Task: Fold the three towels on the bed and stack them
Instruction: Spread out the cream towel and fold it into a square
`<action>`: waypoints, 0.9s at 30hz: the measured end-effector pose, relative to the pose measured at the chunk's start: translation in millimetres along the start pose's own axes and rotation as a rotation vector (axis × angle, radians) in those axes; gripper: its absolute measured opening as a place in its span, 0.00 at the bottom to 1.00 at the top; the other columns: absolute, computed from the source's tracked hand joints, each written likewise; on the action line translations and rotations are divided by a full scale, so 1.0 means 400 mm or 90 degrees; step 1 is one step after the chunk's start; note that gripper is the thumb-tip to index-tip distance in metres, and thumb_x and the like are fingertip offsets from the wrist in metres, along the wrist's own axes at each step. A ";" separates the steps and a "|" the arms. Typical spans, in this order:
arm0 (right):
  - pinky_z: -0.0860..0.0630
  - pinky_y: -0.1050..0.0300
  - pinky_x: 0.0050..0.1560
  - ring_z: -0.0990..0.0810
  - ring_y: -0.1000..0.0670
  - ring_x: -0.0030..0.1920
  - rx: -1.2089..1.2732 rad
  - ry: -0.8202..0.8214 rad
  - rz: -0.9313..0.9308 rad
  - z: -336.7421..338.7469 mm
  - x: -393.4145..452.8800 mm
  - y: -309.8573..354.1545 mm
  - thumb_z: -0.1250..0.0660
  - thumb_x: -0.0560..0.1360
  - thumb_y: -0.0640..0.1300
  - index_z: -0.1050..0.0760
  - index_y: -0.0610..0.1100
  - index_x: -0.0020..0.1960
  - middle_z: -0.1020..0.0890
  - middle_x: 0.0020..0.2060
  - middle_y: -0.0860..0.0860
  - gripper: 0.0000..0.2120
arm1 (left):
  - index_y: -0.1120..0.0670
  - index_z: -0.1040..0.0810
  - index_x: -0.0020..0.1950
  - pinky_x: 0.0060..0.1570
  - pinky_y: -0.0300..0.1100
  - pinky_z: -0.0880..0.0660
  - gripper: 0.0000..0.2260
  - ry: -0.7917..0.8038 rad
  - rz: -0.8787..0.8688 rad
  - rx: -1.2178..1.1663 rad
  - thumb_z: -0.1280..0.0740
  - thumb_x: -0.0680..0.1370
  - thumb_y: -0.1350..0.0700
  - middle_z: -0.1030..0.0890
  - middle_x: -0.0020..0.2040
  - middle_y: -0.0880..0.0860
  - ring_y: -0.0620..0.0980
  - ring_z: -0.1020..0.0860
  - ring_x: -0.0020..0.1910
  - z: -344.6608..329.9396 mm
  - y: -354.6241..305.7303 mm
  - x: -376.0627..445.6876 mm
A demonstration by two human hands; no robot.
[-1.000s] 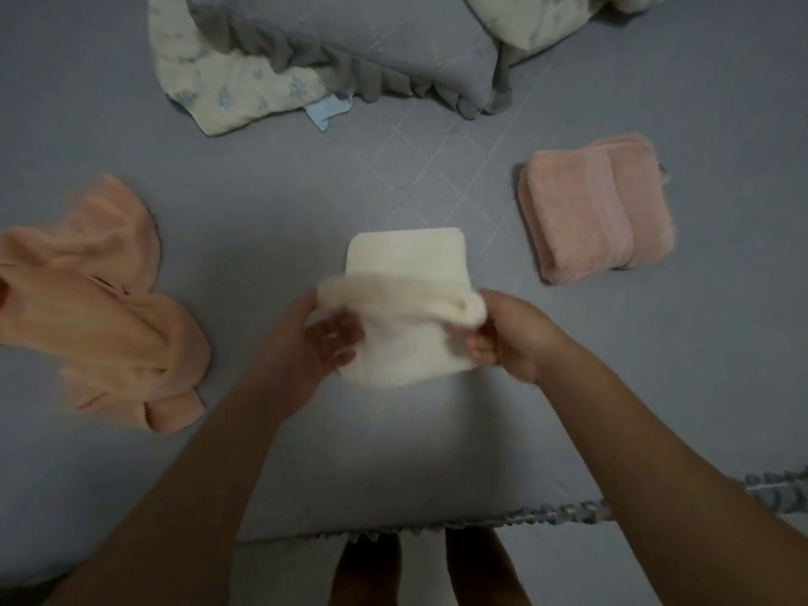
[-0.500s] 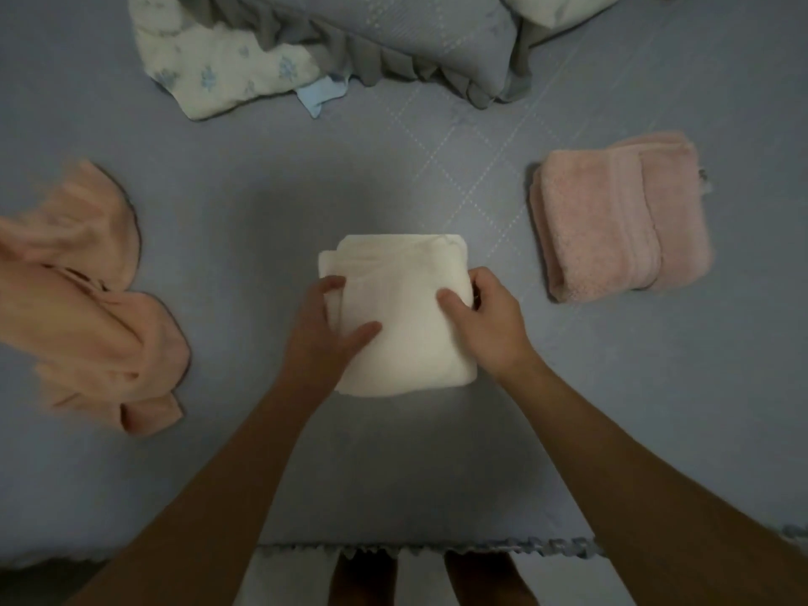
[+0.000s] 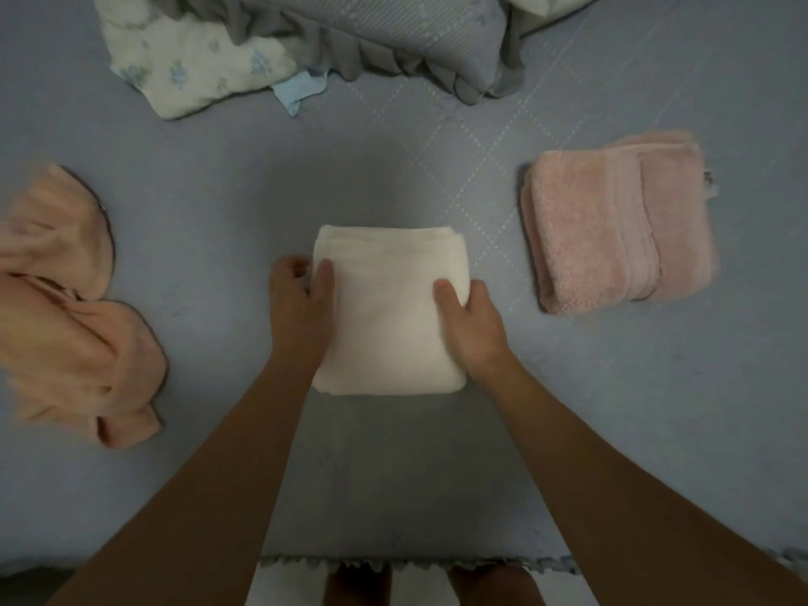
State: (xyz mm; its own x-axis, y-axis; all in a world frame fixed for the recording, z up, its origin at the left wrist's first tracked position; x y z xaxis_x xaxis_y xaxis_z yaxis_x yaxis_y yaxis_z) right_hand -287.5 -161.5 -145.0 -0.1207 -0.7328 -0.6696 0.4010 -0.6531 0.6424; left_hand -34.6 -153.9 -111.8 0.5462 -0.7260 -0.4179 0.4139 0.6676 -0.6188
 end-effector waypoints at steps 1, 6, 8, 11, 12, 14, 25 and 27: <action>0.33 0.59 0.51 0.25 0.52 0.51 0.026 0.037 -0.028 -0.012 -0.006 -0.023 0.43 0.78 0.62 0.29 0.50 0.61 0.23 0.50 0.56 0.20 | 0.56 0.31 0.65 0.55 0.42 0.29 0.23 0.026 0.035 -0.023 0.34 0.78 0.42 0.23 0.60 0.54 0.52 0.24 0.56 -0.007 0.017 -0.017; 0.32 0.57 0.60 0.24 0.50 0.60 0.160 0.142 -0.111 -0.032 -0.049 -0.089 0.45 0.82 0.51 0.28 0.49 0.63 0.22 0.62 0.48 0.14 | 0.58 0.30 0.69 0.60 0.55 0.23 0.34 0.184 0.248 -0.126 0.27 0.71 0.41 0.21 0.62 0.55 0.55 0.20 0.57 -0.033 0.138 -0.136; 0.26 0.59 0.51 0.20 0.50 0.54 0.146 0.140 -0.088 -0.015 -0.065 -0.081 0.41 0.81 0.50 0.25 0.49 0.55 0.18 0.51 0.52 0.09 | 0.56 0.24 0.65 0.58 0.55 0.22 0.28 0.222 0.284 -0.204 0.26 0.70 0.43 0.18 0.59 0.56 0.55 0.18 0.55 -0.033 0.143 -0.165; 0.28 0.72 0.36 0.21 0.65 0.39 0.119 0.054 0.001 0.082 -0.084 -0.021 0.40 0.80 0.53 0.23 0.50 0.45 0.18 0.39 0.59 0.11 | 0.48 0.22 0.59 0.53 0.47 0.22 0.17 0.189 0.172 -0.206 0.28 0.74 0.44 0.16 0.55 0.50 0.51 0.18 0.54 -0.030 0.035 -0.179; 0.29 0.75 0.34 0.21 0.67 0.36 0.119 0.020 0.031 0.139 -0.087 0.011 0.39 0.80 0.54 0.24 0.51 0.43 0.18 0.36 0.59 0.11 | 0.47 0.22 0.58 0.51 0.44 0.23 0.16 0.174 0.124 -0.205 0.30 0.73 0.43 0.17 0.54 0.47 0.47 0.18 0.53 -0.038 -0.025 -0.185; 0.29 0.74 0.32 0.22 0.67 0.33 0.113 -0.050 0.076 0.281 -0.081 0.077 0.39 0.78 0.56 0.24 0.51 0.41 0.18 0.33 0.62 0.13 | 0.43 0.24 0.56 0.48 0.38 0.24 0.15 0.171 0.045 -0.212 0.34 0.72 0.40 0.18 0.52 0.41 0.39 0.20 0.51 -0.078 -0.161 -0.205; 0.40 0.39 0.70 0.36 0.34 0.70 -0.197 -0.191 -0.083 0.610 0.199 -0.018 0.46 0.74 0.71 0.44 0.47 0.77 0.36 0.72 0.37 0.40 | 0.56 0.28 0.71 0.66 0.43 0.31 0.26 0.350 0.030 -0.011 0.39 0.79 0.40 0.23 0.68 0.57 0.56 0.24 0.66 -0.501 -0.405 -0.183; 0.40 0.40 0.71 0.35 0.34 0.70 -0.162 -0.187 -0.075 0.604 0.205 -0.020 0.45 0.73 0.71 0.43 0.47 0.77 0.35 0.72 0.37 0.40 | 0.54 0.28 0.71 0.64 0.49 0.27 0.27 0.376 0.023 0.011 0.40 0.79 0.38 0.22 0.67 0.57 0.57 0.23 0.63 -0.483 -0.401 -0.170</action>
State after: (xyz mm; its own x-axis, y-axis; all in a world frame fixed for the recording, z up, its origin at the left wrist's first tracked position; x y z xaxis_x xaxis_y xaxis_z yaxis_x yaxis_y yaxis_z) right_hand -520.2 -262.6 -115.1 -0.4194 -0.7031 -0.5742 0.5761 -0.6950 0.4301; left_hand -279.0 -243.3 -112.6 0.0643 -0.6691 -0.7404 0.4168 0.6921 -0.5893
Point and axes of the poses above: each hand's wrist, its own x-axis towards the middle knuckle, its own z-axis out of the back of the hand, y = z × x, the point moved 7 cm from there along x, towards the middle knuckle
